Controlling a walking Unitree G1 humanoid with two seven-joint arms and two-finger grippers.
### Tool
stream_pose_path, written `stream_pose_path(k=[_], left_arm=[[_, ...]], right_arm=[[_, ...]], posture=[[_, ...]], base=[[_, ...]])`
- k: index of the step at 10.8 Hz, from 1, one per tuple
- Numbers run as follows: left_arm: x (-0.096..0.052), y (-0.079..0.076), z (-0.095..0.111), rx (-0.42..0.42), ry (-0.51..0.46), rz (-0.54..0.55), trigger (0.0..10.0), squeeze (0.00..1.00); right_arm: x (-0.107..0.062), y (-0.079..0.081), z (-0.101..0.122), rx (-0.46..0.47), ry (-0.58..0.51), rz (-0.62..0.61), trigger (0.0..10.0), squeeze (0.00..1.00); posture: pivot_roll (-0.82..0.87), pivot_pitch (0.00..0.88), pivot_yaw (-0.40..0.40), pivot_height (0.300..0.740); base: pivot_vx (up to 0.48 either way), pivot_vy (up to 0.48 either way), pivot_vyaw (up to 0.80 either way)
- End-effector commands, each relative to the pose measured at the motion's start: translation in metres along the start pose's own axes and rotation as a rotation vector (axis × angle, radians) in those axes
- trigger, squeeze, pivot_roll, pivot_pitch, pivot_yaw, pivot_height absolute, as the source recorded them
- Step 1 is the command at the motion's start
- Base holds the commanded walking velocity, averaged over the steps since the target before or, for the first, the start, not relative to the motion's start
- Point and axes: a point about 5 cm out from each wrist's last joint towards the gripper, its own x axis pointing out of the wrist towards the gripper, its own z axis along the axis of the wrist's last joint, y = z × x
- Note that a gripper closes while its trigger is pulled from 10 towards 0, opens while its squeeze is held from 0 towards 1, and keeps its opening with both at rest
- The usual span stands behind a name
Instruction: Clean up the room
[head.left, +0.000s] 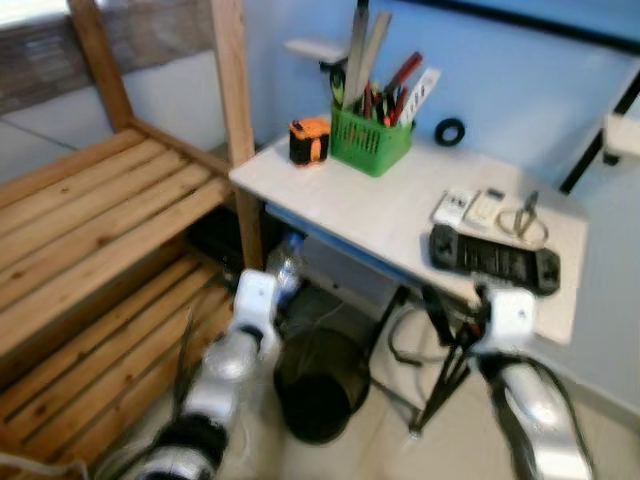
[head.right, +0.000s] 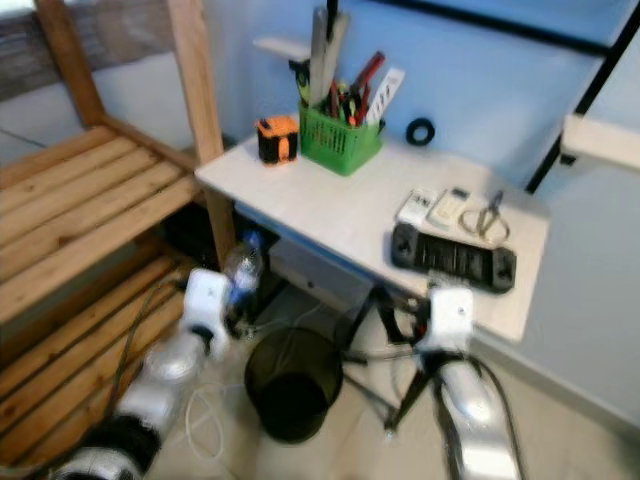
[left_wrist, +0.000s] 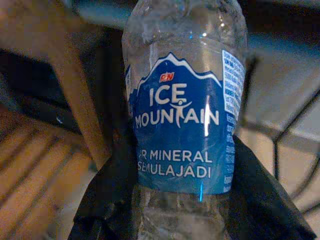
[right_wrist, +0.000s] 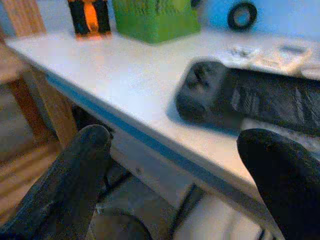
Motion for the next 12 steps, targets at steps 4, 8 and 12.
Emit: stream_pose_path(k=[4, 8, 12], left_arm=[[0.002, -0.01, -0.028, 0.19, 0.183, -0.009, 10.0, 0.0], [0.002, 0.007, -0.027, 0.442, 0.21, -0.053, 10.0, 0.0], [0.006, 0.03, 0.01, 0.056, -0.039, 0.113, 10.0, 0.0]], right_arm=[[-0.034, -0.02, 0.02, -0.047, 0.041, 0.069, 10.0, 0.59], [-0.079, -0.009, 0.016, -0.002, 0.148, 0.136, 10.0, 0.59], [-0.074, -0.011, 0.017, 0.005, 0.141, 0.066, 10.0, 0.58]], posture=[[-0.2, 0.073, -0.155, 0.716], [-0.29, 0.16, -0.151, 0.716], [-0.24, 0.15, -0.104, 0.716]], base=[[0.0, 0.0, 0.0], [0.0, 0.0, 0.0], [0.0, 0.0, 0.0]])
